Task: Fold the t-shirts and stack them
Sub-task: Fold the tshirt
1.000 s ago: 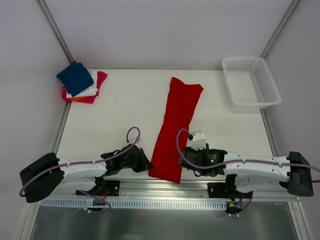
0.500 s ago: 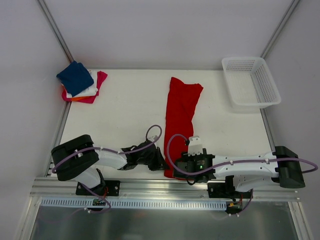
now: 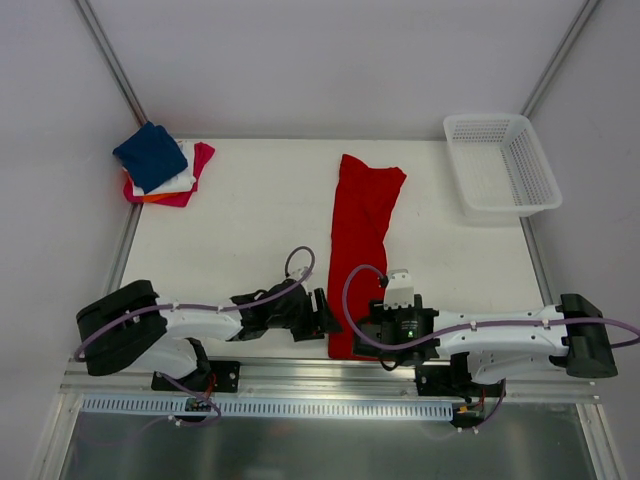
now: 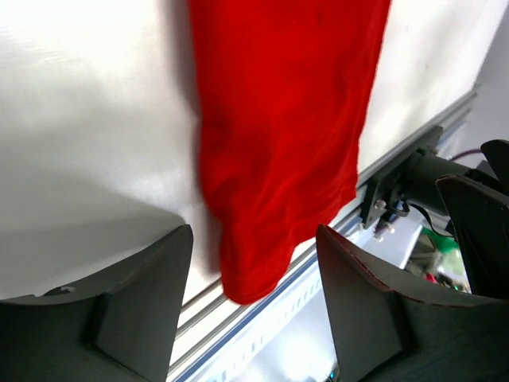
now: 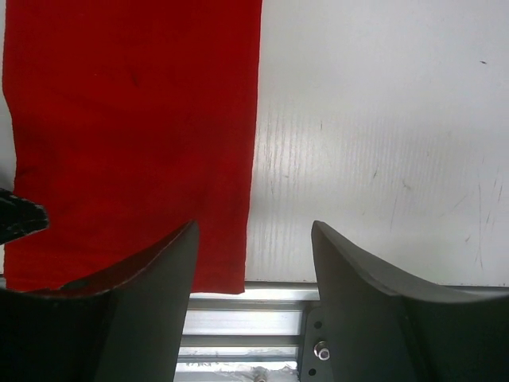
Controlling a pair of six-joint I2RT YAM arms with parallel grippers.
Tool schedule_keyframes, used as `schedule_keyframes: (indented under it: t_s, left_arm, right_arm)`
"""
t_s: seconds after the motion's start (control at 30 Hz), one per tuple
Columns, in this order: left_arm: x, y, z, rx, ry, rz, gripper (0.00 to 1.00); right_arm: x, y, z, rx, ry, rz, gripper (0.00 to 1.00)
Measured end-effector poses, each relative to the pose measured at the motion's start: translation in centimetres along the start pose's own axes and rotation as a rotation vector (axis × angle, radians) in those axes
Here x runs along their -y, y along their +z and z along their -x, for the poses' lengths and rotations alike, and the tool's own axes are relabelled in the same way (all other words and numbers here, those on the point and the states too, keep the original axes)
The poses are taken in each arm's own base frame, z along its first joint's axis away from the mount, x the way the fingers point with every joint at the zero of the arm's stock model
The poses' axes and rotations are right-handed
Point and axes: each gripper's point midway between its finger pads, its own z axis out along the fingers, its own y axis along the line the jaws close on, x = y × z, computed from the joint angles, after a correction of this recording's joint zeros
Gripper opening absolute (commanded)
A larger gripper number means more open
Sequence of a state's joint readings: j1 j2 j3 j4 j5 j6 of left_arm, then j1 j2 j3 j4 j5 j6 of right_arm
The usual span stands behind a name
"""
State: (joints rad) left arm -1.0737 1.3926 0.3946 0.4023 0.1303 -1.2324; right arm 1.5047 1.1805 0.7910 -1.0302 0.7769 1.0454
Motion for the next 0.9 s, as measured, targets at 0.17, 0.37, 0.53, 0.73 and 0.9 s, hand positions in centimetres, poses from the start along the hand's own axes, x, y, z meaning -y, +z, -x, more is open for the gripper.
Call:
schedule_keyframes:
  t_s: [0.17,0.37,0.53,0.73,0.9]
  left_arm:
    - [-1.8,-2.0,1.2,0.067,0.005,0.061,0.6]
    - [-2.6,-1.6,1.5,0.069,-0.019,0.074,0.52]
    - [-1.7,-0.6,1.2,0.043,-0.025,0.025,0.52]
    - [-1.4,-0.3,1.1,0.036,-0.023,0.002,0.52]
    - [-1.2,0.0,1.0,0.026,-0.023,-0.01,0.52]
  right_arm:
    - [0.0,0.0,0.1,0.005,0.004,-0.001,0.63]
    - [0.1,0.6,-0.7,-0.005,0.028,-0.005,0.63]
    - [0.6,1.8,-3.1,-0.028,0.095,0.046,0.63]
    - [1.3,2.3,-4.3,-0.01,0.341,0.259,0.62]
    - [0.7,1.6,-3.3,0.018,0.522,0.424,0.61]
